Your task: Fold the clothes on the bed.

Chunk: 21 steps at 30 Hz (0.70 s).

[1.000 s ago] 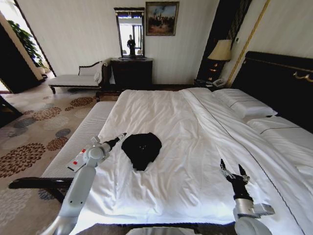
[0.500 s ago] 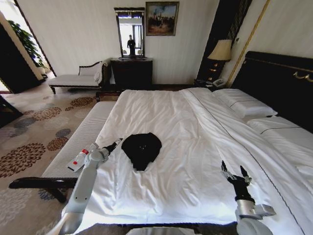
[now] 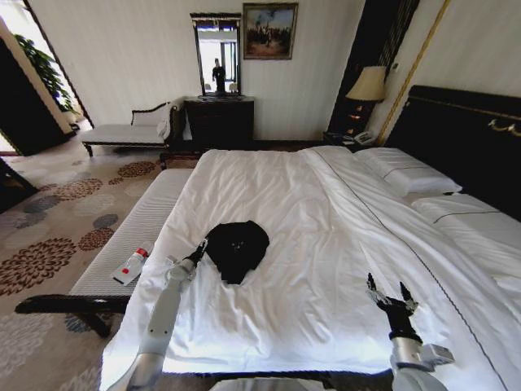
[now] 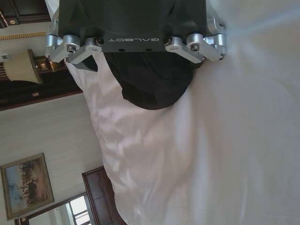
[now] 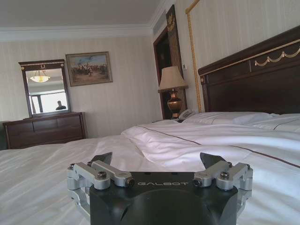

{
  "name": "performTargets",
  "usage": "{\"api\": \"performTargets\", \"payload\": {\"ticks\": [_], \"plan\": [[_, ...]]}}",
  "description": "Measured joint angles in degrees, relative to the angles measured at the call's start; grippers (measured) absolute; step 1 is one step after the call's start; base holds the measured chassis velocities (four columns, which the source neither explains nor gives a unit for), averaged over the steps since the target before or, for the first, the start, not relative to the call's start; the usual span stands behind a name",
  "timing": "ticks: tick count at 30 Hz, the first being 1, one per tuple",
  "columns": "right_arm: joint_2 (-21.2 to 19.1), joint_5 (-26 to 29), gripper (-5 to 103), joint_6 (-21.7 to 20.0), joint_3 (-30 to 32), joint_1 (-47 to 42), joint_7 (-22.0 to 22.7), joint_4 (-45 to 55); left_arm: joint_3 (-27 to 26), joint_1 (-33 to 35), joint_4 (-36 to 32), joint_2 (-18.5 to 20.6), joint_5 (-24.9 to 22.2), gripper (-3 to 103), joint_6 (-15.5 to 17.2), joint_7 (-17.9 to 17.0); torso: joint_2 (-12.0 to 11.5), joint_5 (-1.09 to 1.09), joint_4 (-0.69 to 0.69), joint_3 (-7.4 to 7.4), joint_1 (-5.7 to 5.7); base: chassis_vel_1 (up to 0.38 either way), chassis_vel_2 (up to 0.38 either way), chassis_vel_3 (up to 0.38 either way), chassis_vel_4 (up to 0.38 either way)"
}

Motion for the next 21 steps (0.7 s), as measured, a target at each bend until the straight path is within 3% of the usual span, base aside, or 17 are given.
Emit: {"api": "performTargets", "payload": {"ticks": [5,8,12,14,16,17,21], "plan": [[0.0,0.0,100,0.0,0.1,0.2,0.1,-0.3,0.1,-0.5,-0.4,-0.6,0.9,102,-0.1,-0.5,0.0,-0.01,-0.01,0.0,0.0,0.0,0.0,0.0,0.0],[-0.1,0.0,100,0.0,0.1,0.5,0.1,-0.7,0.0,0.5,-2.1,-0.4,1.2,93,-0.1,-1.2,0.0,-0.01,0.0,0.0,0.0,0.0,0.0,0.0,0.0],[-0.1,-0.1,100,0.1,-0.2,1.0,0.2,-1.3,-0.1,1.0,-2.7,0.1,1.7,72,-0.4,-1.6,0.0,-0.02,0.0,0.0,0.0,0.0,0.0,0.0,0.0],[0.0,-0.2,100,0.1,-0.3,1.1,0.2,-1.4,-0.2,1.1,-2.7,0.2,1.9,72,-0.4,-1.6,0.0,-0.01,0.0,0.0,0.0,0.0,0.0,0.0,0.0],[0.0,-0.2,100,0.1,-0.5,1.4,0.3,-1.6,-0.3,1.1,-2.7,0.6,2.3,60,-0.5,-1.8,0.0,-0.01,-0.01,0.0,0.0,0.0,0.0,0.0,0.0],[0.0,-0.2,100,0.1,-0.5,1.4,0.3,-1.6,-0.3,1.1,-2.7,0.6,2.3,60,-0.5,-1.8,0.0,-0.01,-0.01,0.0,0.0,0.0,0.0,0.0,0.0],[-0.1,-0.3,100,0.1,-0.7,1.6,0.3,-2.0,-0.6,1.5,-3.3,1.6,2.3,39,-0.6,-2.0,0.0,-0.01,0.0,0.0,0.0,0.0,0.0,0.0,0.0]]}}
